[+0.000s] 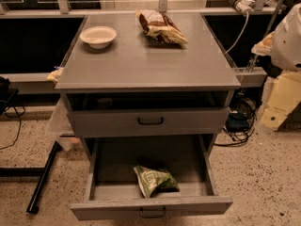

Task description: Pick green jalapeno chip bag from middle drawer and place on counter

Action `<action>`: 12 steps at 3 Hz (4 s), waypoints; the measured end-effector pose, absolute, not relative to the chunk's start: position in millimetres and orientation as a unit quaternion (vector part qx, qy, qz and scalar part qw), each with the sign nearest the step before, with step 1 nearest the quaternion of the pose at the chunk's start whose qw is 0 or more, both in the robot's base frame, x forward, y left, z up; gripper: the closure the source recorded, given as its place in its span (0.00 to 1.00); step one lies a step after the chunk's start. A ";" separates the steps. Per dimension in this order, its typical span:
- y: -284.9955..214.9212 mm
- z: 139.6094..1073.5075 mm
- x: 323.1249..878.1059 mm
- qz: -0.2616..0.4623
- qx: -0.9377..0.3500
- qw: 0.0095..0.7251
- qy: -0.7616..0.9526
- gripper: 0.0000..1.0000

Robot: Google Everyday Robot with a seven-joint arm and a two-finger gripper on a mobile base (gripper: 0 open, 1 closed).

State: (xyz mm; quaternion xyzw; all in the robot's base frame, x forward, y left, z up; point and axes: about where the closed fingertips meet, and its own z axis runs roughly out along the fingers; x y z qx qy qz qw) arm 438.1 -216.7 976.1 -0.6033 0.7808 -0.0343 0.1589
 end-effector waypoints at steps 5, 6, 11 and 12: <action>-127.5 763.6 421.8 0.122 -0.622 0.202 0.747 0.88; -127.9 764.8 421.8 0.121 -0.622 0.202 0.747 1.00; -99.1 514.7 511.5 0.207 -0.629 0.273 0.698 1.00; -102.5 513.9 516.8 0.192 -0.636 0.284 0.692 1.00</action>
Offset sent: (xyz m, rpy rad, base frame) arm 0.0008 0.0305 -0.0892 0.1649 0.0613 0.0875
